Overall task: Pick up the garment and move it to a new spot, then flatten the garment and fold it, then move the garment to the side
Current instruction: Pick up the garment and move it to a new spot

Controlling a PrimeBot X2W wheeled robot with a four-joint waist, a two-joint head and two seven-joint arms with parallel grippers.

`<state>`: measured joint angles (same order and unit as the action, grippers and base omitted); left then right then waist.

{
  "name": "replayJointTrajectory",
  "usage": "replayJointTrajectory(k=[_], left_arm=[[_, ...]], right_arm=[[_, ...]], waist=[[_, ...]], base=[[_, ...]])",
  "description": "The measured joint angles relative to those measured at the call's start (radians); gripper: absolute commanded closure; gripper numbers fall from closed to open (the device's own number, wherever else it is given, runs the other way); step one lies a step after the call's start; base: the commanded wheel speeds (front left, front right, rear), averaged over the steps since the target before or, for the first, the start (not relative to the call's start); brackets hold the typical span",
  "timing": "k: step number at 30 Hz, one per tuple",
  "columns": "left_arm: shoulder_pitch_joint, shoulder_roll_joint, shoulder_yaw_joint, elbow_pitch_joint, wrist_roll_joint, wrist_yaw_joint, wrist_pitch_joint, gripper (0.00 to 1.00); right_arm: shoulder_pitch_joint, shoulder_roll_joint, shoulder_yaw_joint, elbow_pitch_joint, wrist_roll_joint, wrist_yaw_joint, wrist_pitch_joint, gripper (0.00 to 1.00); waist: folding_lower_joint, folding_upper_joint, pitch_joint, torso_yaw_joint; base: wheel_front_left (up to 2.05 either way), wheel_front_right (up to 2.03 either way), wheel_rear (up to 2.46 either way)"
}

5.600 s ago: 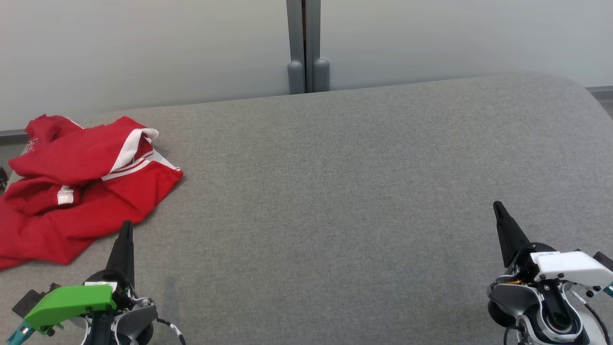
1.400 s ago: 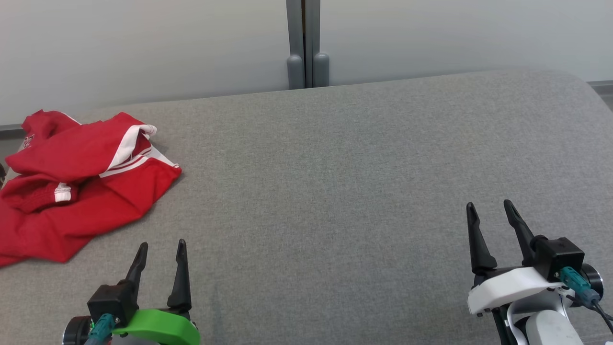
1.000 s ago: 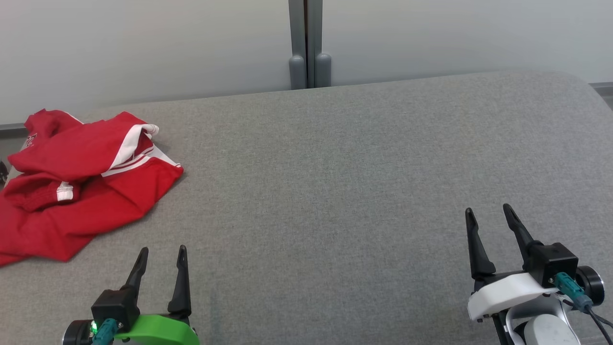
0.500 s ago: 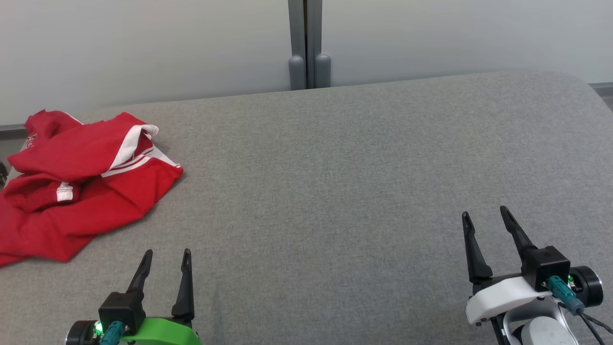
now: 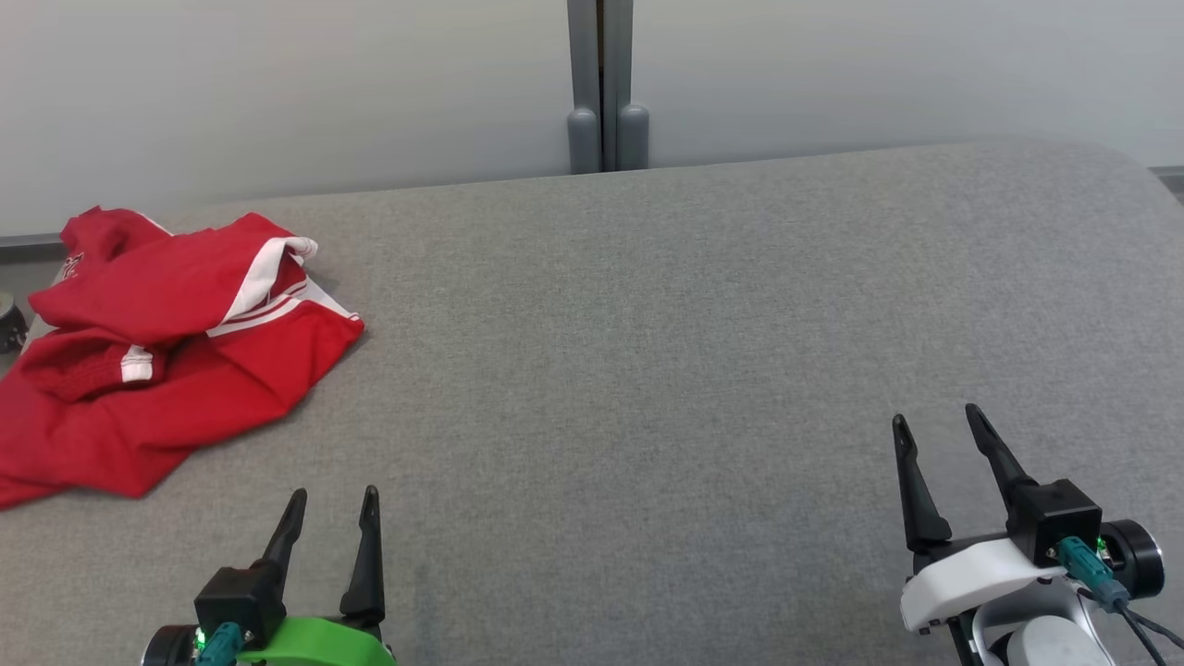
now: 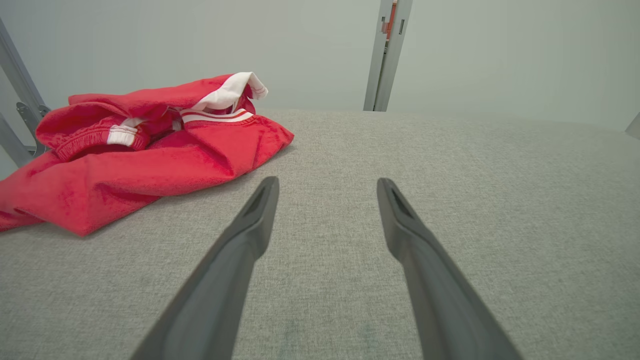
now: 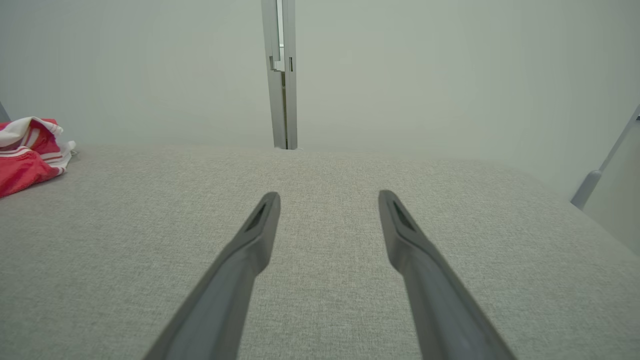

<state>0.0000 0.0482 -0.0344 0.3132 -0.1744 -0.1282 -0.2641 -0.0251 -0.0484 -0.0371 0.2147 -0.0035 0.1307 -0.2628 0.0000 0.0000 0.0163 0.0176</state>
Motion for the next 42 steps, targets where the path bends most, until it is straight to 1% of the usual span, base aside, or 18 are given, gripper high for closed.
replayJointTrajectory(k=[4, 8, 20, 23, 26, 29, 31, 33, 35, 38, 42], left_arm=[[-0.001, 0.0, -0.011, 0.006, -0.01, -0.001, 0.0, 0.0], [0.001, -0.001, -0.016, 0.013, -0.016, -0.001, 0.0, 0.0], [0.072, 0.0, 0.053, 0.019, -0.007, -0.001, -0.001, 0.0], [0.072, 0.0, 0.06, 0.011, -0.012, -0.001, -0.001, 0.0], [0.056, 0.001, 0.038, 0.002, -0.045, -0.001, -0.001, 0.0], [-0.028, 0.001, -0.009, -0.008, -0.072, -0.001, -0.001, 0.0], [-0.104, 0.001, -0.04, -0.007, -0.088, -0.001, -0.001, 0.0], [-0.205, 0.01, -0.086, 0.004, -0.128, -0.001, -0.001, 0.0], [-0.307, 0.039, -0.13, 0.029, -0.145, -0.001, -0.001, 0.0], [-0.47, 0.092, -0.179, 0.11, -0.198, -0.001, -0.001, 0.0], [-0.673, 0.17, -0.247, 0.236, -0.266, -0.001, 0.054, 0.0]], right_arm=[[0.005, 0.0, 0.0, -0.001, 0.001, 0.0, 0.0, 0.0], [0.021, 0.0, 0.02, 0.005, 0.008, 0.0, 0.0, 0.0], [0.002, 0.0, 0.113, 0.021, 0.037, 0.0, 0.0, 0.0], [-0.023, 0.001, 0.125, 0.019, 0.034, 0.0, 0.0, 0.0], [-0.043, 0.001, 0.134, 0.016, 0.02, 0.0, 0.0, 0.0], [-0.077, 0.001, 0.132, 0.01, -0.01, 0.0, 0.0, 0.0], [-0.11, 0.001, 0.131, 0.004, -0.034, 0.0, 0.0, 0.0], [-0.152, 0.001, 0.13, -0.004, -0.065, 0.0, 0.0, 0.0], [-0.188, -0.003, 0.131, -0.012, -0.08, 0.0, 0.0, 0.0], [-0.241, -0.019, 0.146, -0.02, -0.092, 0.0, 0.0, 0.0], [-0.295, -0.021, 0.163, -0.039, -0.097, 0.0, 0.0, 0.0]], waist=[[0.0, 0.0, -0.002, 0.028], [0.0, 0.0, -0.006, 0.077], [0.0, 0.0, -0.025, 0.296], [0.0, 0.0, -0.02, 0.339], [0.0, 0.0, 0.002, 0.36], [0.0, 0.0, 0.035, 0.372], [0.0, 0.0, 0.061, 0.377], [0.0, 0.0, 0.096, 0.381], [0.0, 0.0, 0.13, 0.381], [0.0, 0.0, 0.191, 0.376], [0.0, 0.0, 0.282, 0.352]], base=[[0.0, 0.0, 0.0], [0.0, 0.0, 0.0], [0.0, 0.0, 0.0], [0.0, 0.0, 0.0], [0.0, 0.0, 0.0], [0.0, 0.0, 0.0], [0.0, 0.0, 0.0], [0.0, 0.0, 0.0], [0.0, 0.0, 0.0], [0.0, 0.0, 0.0], [0.0, 0.0, 0.0]])
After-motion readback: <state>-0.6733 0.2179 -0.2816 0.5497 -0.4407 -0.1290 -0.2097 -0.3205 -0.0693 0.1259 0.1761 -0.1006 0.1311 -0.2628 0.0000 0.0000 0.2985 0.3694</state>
